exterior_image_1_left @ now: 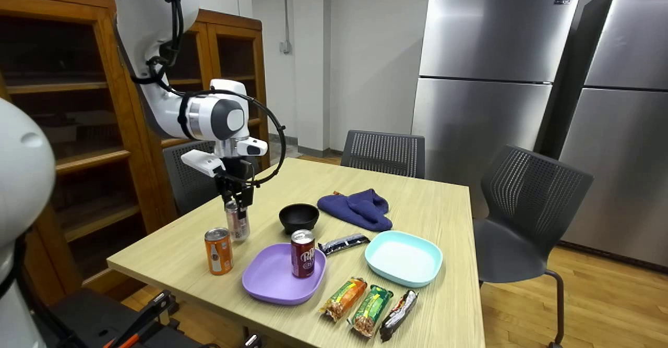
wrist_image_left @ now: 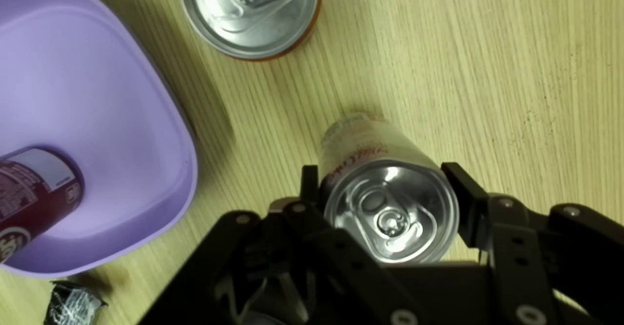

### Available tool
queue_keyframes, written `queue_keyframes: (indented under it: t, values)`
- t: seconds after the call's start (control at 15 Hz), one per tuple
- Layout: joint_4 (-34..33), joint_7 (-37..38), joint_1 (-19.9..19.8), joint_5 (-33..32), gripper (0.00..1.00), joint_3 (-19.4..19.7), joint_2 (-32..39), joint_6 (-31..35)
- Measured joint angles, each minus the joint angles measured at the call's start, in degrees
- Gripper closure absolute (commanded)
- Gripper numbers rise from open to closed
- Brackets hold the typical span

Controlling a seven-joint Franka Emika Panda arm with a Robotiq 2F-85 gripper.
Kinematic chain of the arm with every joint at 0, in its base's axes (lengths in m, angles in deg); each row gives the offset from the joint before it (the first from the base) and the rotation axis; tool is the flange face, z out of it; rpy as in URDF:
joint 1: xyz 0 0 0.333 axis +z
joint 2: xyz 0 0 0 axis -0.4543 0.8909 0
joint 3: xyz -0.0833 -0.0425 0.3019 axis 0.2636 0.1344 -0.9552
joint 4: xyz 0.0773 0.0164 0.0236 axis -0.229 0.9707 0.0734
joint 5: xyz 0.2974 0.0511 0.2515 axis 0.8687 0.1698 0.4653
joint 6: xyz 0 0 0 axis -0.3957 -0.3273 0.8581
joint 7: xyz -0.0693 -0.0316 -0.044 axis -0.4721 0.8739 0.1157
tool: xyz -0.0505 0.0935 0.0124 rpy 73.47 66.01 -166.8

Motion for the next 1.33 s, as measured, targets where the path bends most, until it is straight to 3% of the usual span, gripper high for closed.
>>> queue_keyframes:
  t: [0.33,1.33]
  values:
    - [0.9,0.0,-1.0,0.7,0.62,0.0,-3.4,0.0]
    - [8.3,-1.0,-10.0,3.9,0.62,1.0,-8.5,0.0]
